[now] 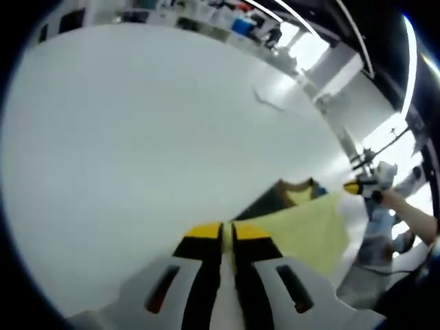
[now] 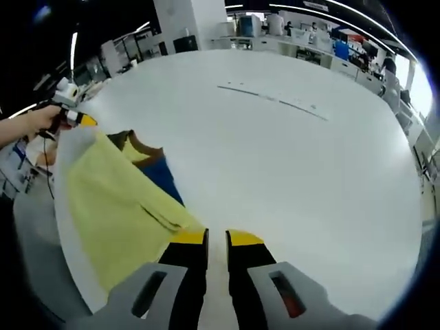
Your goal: Fold the garment on the visible template until the final outline fits inside the template.
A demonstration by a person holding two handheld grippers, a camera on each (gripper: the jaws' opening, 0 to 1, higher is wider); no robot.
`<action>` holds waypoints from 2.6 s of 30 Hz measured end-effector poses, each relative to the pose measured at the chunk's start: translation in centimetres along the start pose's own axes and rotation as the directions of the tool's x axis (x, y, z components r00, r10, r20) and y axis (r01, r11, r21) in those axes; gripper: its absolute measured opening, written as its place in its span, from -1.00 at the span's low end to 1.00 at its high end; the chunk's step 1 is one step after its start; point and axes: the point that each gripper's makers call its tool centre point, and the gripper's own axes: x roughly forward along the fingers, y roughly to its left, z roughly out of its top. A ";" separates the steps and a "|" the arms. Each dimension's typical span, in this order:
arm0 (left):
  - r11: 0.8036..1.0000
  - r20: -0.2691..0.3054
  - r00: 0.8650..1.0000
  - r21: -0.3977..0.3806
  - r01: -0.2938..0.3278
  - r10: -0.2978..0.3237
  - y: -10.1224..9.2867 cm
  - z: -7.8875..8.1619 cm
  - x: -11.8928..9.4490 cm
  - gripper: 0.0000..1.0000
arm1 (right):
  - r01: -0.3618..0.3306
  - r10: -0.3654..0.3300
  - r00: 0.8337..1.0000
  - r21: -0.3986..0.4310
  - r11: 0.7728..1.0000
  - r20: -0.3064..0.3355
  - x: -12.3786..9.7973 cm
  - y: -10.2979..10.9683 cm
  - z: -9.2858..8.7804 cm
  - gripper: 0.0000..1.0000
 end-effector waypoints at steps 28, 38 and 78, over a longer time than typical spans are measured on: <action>0.989 0.087 0.996 0.149 -0.012 -0.001 -3.6 -2.9 -10.5 0.03 | 0.029 -0.038 0.984 0.057 0.998 0.176 -10.1 5.7 0.2 -0.06; 0.982 0.130 0.991 0.190 0.018 -0.043 -6.6 -3.6 -14.2 0.33 | -0.001 -0.012 0.973 0.056 0.998 0.230 -13.8 9.3 -0.2 0.26; 0.982 0.130 0.991 0.190 0.010 -0.035 -6.6 -9.0 -19.9 0.99 | -0.097 0.022 0.932 0.191 0.977 0.361 -20.3 15.2 -3.3 0.99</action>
